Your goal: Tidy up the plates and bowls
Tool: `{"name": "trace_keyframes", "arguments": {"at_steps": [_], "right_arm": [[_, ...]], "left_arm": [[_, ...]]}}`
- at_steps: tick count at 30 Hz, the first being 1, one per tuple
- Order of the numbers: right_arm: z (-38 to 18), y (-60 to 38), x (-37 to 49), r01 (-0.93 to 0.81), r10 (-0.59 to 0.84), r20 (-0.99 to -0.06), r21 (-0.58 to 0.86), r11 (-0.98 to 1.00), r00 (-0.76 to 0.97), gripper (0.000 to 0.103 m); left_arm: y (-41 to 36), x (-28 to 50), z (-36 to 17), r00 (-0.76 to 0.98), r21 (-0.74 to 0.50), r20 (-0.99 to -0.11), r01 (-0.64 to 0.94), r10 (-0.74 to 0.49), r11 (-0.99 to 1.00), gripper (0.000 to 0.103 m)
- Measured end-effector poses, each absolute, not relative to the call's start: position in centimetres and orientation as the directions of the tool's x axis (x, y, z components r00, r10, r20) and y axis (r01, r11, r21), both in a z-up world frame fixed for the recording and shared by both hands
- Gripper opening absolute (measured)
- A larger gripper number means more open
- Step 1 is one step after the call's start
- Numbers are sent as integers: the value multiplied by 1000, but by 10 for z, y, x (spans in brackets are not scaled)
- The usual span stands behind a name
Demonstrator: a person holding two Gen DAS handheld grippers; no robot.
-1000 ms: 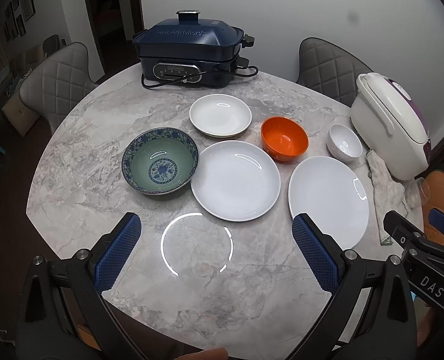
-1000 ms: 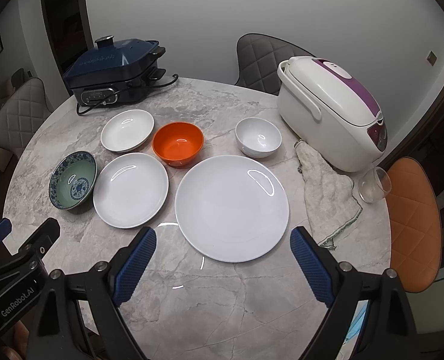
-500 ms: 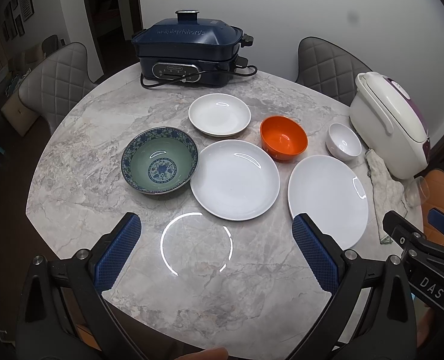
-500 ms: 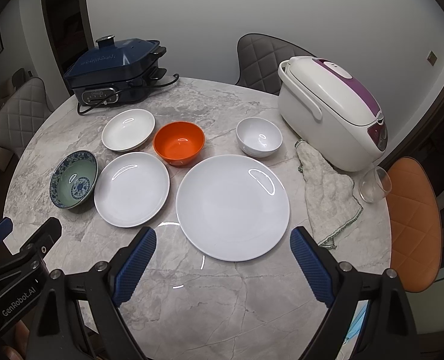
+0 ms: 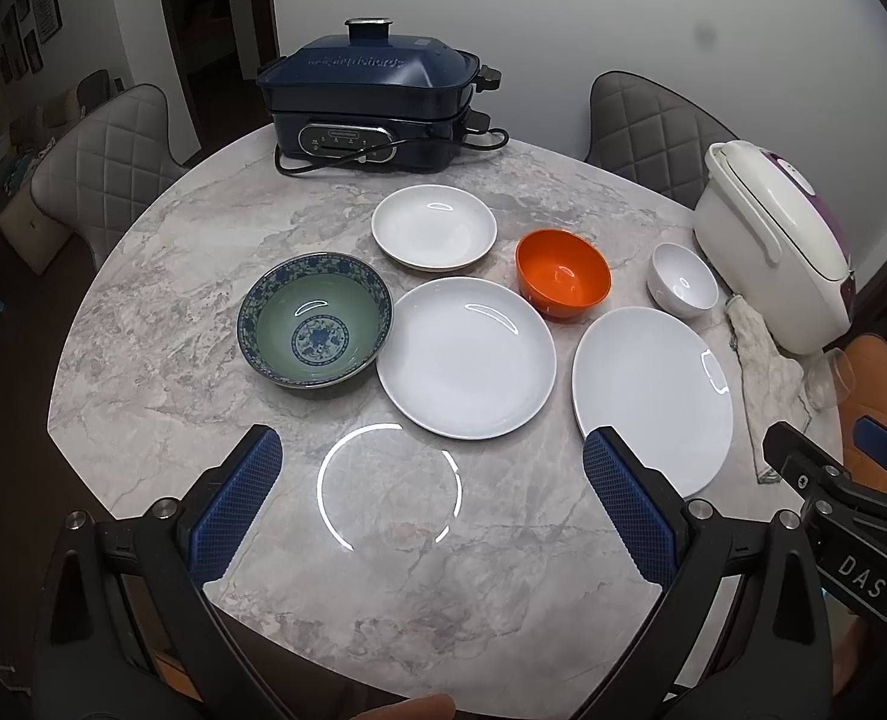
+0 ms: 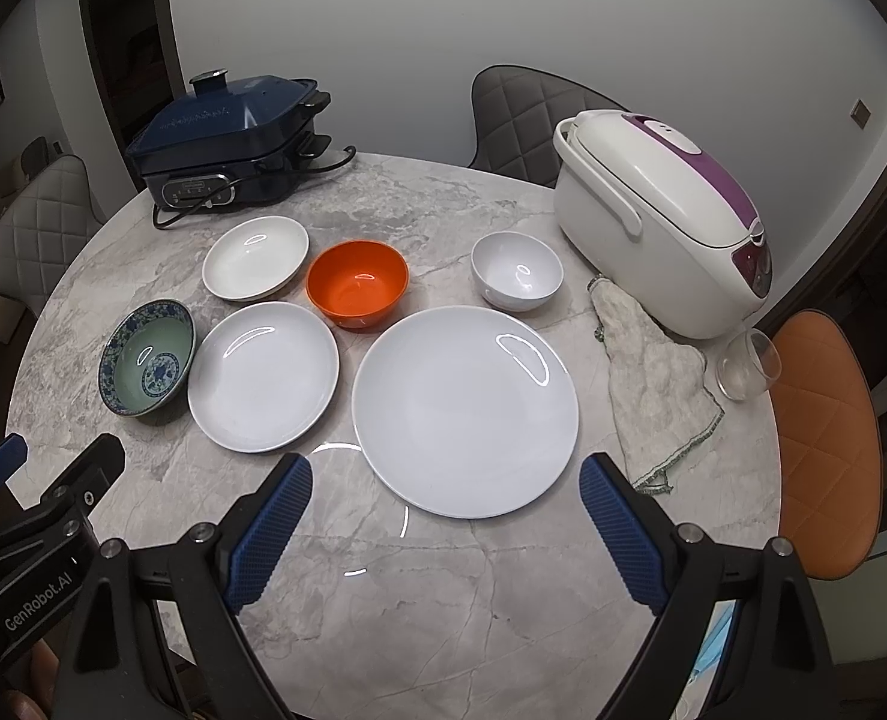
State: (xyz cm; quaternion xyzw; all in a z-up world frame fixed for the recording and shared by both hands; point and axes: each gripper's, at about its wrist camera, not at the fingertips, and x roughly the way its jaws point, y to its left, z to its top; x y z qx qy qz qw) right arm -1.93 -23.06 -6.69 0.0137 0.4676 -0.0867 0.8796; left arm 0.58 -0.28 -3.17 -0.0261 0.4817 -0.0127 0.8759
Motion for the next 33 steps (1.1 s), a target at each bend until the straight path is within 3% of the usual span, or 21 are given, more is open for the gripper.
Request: {"name": "trace_keyframes", "arguments": {"at_steps": [12,16,21,27,31,32,33], "right_arm": [[-67,-229,-23,192,-143,-834,-45,980,533,93],[-71,-248,-25,143,3,-834,99,985,552,93],[-82,-304,-41,77,153,-733,270,960,663,93],[-135,-376,1,62,311,-753,421,905,581,89],[-180,-414,39,53,422,-767,507,860,484,88],[-190,-424,47,42,444,-760,523,851,474,85],[-199,-433,56,36,459,-757,534,845,465,81]], "left_arm": [[6,14,-41,494,-144,-855,63,-156,988,101],[7,17,-65,426,-221,-871,107,-245,969,100],[2,15,-109,376,-349,-855,90,-356,933,97],[-40,25,-155,372,-405,-828,121,-420,906,96],[-66,53,-188,242,-407,-879,65,-410,911,94],[-70,61,-196,212,-394,-896,28,-391,919,92],[-72,67,-204,209,-394,-899,-3,-385,919,78]]}}
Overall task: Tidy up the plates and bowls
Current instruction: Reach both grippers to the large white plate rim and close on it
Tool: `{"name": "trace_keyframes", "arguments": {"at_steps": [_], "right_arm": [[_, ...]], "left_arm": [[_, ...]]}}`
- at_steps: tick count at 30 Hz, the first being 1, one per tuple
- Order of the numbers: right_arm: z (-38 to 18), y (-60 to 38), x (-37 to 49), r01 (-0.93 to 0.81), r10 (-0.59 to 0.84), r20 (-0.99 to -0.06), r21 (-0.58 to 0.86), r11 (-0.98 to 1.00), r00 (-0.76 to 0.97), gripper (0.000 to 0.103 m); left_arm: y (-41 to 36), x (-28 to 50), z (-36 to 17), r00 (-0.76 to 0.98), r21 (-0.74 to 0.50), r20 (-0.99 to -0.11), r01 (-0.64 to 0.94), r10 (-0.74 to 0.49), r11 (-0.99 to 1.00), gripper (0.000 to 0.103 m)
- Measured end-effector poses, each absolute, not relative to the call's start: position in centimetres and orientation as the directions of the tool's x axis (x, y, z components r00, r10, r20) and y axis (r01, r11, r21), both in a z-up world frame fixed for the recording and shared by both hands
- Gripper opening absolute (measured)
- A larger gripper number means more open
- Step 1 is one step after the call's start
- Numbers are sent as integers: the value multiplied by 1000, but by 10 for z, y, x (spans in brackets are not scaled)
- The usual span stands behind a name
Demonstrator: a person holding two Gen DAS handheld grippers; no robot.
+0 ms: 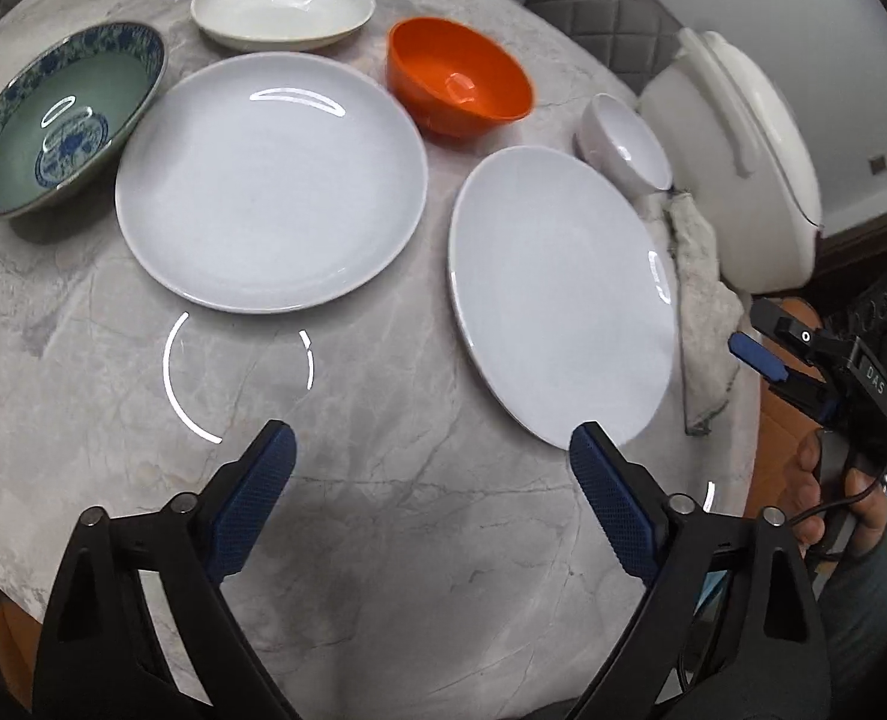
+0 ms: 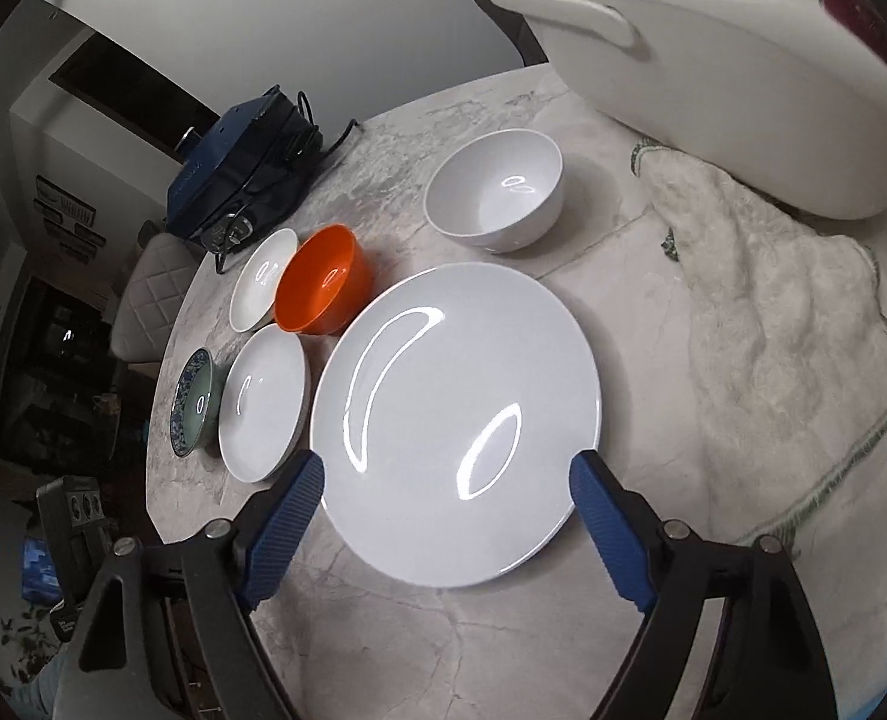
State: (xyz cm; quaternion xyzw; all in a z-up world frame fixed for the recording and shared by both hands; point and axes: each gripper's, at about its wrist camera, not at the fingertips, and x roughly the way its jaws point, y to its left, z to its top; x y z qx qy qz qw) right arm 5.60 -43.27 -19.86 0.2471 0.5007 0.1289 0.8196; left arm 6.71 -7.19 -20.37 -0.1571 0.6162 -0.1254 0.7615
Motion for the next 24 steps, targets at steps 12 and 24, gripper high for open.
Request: {"name": "trace_keyframes", "arguments": {"at_steps": [12,24], "right_arm": [[-256,-472,128,-65,594,-747,605,794,299,49],[-281,-472,150,-121,602,-752,593,796,269,39]], "left_arm": [[-122,114,-247,185,-378,-911,-24,-368,925,49],[-123,145,-257,187,-371,-916,-54,-356,927,37]]}}
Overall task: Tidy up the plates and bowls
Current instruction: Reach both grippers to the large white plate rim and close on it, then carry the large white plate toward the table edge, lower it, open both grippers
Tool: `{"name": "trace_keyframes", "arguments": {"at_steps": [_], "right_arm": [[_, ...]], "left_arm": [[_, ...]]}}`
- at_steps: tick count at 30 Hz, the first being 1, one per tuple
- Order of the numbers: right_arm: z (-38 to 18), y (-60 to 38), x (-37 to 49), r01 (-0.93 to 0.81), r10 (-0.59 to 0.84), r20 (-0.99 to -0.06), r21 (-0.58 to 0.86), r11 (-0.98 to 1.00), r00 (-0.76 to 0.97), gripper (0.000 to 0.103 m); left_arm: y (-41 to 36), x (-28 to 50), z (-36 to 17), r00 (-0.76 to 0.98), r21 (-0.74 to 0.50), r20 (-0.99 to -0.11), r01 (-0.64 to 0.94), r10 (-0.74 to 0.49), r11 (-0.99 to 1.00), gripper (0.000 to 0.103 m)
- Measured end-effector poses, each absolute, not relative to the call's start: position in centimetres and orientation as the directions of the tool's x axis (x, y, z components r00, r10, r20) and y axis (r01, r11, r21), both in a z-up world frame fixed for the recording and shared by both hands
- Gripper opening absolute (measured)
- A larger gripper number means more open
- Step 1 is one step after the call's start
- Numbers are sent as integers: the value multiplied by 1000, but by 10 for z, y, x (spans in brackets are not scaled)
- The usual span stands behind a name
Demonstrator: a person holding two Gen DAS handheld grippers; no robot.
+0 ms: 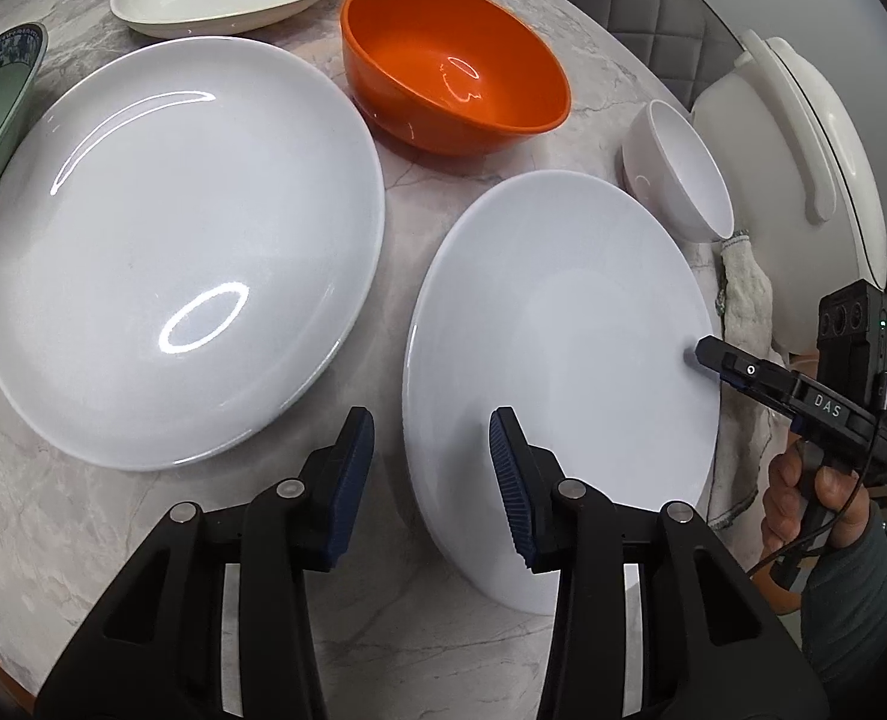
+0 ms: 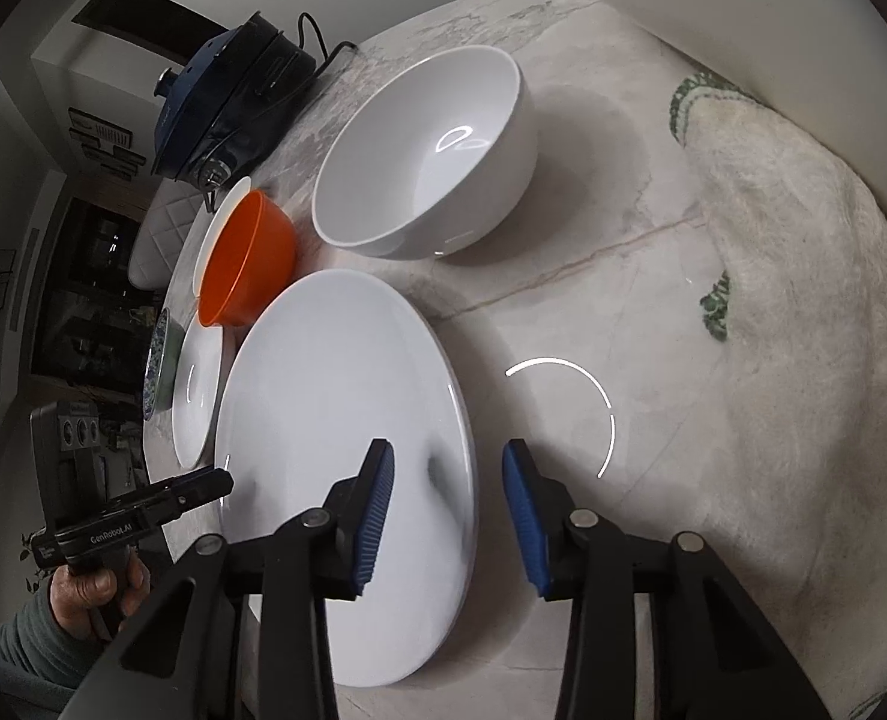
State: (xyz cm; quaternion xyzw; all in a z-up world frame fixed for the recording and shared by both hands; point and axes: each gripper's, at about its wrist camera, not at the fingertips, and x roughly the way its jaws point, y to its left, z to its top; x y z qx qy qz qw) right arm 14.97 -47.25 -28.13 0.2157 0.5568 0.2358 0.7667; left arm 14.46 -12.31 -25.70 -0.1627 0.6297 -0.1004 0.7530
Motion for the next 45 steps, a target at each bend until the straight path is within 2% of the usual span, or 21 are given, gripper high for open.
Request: {"name": "trace_keyframes", "arguments": {"at_steps": [8,11,13,17,24,35,45], "right_arm": [[-282,-470,157,-153,629,-740,611,776,238,35],[-282,-469,160,-165,630,-746,608,776,217,32],[-283,-469,161,-162,631,-750,610,776,198,28],[-285,-466,162,-166,619,-769,597,785,160,17],[-285,-466,162,-142,608,-780,591,794,151,16],[-275,-465,149,-118,593,-786,581,805,177,17],[-244,-424,93,-134,602,-777,587,798,185,17]], "left_arm": [[-124,147,-264,176,-408,-902,-43,-395,912,37],[-124,147,-265,160,-430,-894,-35,-419,902,29],[-121,146,-268,150,-431,-895,-47,-420,901,18],[-118,149,-271,140,-438,-893,-56,-427,897,17],[-124,151,-269,129,-398,-912,-36,-390,917,17],[-121,142,-257,133,-410,-906,-38,-402,911,17],[-71,72,-221,152,-400,-909,-48,-389,915,18]]}}
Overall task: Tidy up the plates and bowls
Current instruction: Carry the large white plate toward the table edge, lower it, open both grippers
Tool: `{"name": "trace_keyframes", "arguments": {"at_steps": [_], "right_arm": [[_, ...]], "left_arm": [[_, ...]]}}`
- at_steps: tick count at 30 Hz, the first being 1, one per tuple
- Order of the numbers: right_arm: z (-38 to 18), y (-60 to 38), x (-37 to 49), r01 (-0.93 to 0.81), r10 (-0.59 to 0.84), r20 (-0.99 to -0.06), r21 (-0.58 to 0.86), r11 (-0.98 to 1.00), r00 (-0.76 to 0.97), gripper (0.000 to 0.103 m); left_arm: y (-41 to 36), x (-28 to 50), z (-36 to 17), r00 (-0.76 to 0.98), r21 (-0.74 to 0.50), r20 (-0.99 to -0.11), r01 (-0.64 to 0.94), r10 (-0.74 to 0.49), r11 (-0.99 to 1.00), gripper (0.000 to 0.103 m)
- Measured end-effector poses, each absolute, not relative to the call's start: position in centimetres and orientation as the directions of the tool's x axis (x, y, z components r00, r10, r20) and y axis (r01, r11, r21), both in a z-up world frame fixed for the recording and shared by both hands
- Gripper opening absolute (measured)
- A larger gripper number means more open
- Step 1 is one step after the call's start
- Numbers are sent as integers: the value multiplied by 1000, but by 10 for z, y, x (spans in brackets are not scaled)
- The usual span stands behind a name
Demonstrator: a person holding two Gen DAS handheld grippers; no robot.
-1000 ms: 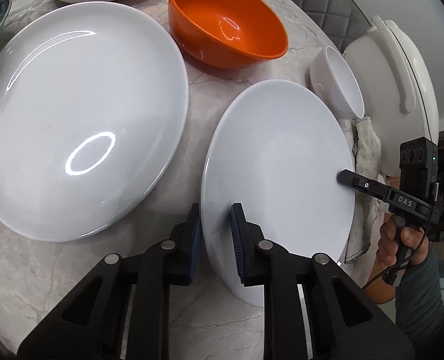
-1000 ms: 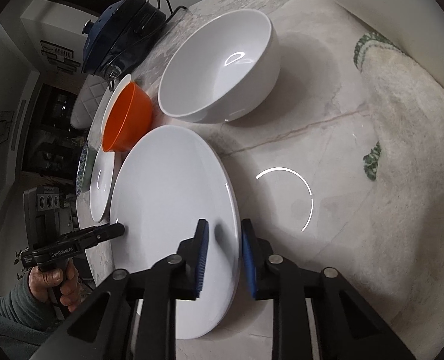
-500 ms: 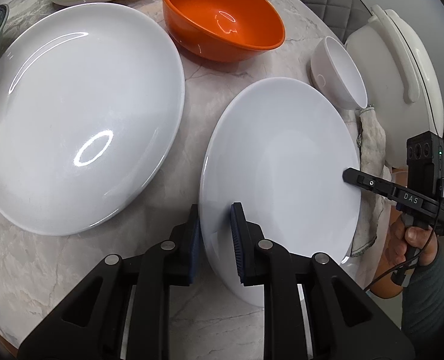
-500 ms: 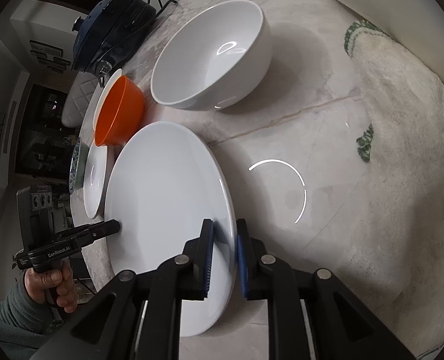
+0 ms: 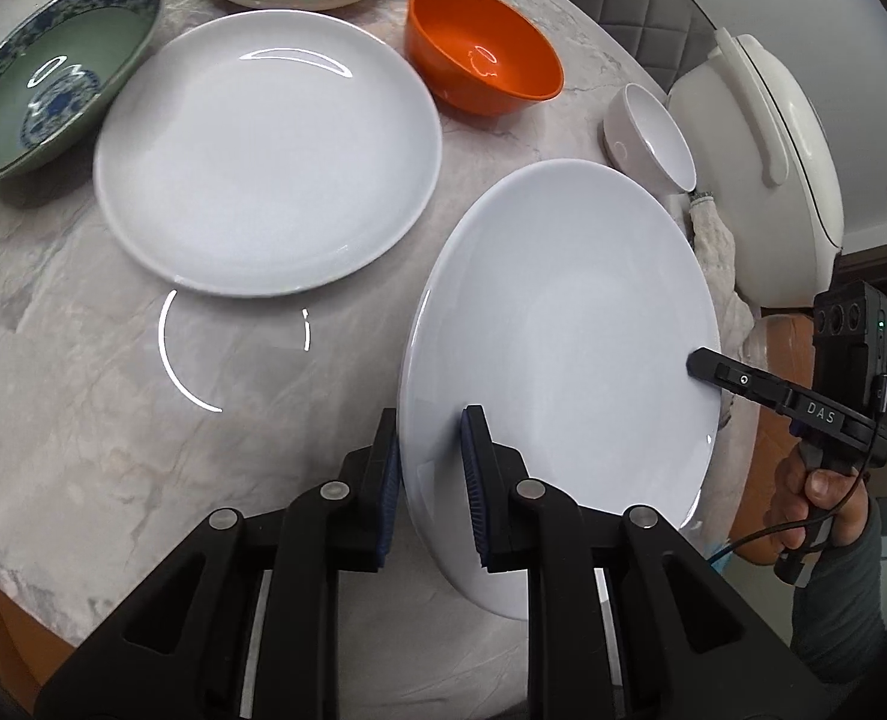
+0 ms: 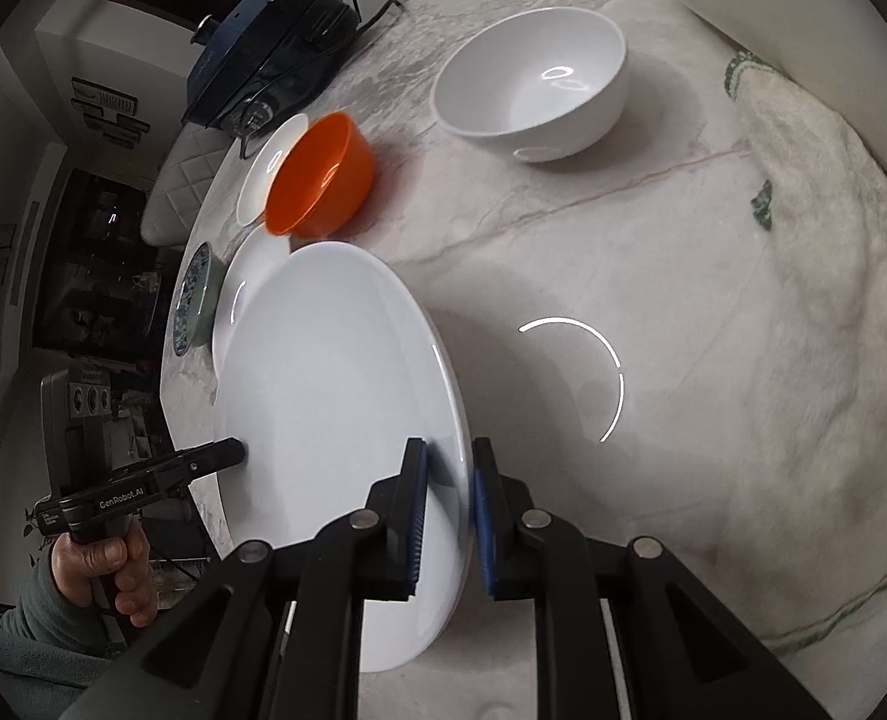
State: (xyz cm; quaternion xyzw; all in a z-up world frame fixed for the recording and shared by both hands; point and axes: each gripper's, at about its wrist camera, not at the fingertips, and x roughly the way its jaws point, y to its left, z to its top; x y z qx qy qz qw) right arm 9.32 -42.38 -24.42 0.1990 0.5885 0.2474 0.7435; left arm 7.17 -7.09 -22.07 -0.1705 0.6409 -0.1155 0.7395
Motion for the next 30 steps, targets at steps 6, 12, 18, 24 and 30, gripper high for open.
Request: {"name": "trace_keyframes", "arguments": {"at_steps": [6,12,18,24,30], "right_arm": [[-250,-372,42,-119,613,-774,602,790,156,16],[-274,-319,7,-73,615,-779,611,788,119,16],[-289,-290,-7,-46,597,-793,596,801,122,16],[-296,-288,-9,-30,569,-810,571,820,139,17],[-292,-286,-13,-48,539,-825,539,841,168,19]], "left_arm": [[-19,11,-216,142,-358,-926,-39,-350,933,19],[35,-21,-233,115,-341,-936,-54,-334,938,20],[66,-20,-245,111,-333,-937,-7,-330,943,20],[66,-8,-260,94,-326,-939,53,-329,944,19],[71,2,-267,105,-351,-928,76,-357,933,19]]}}
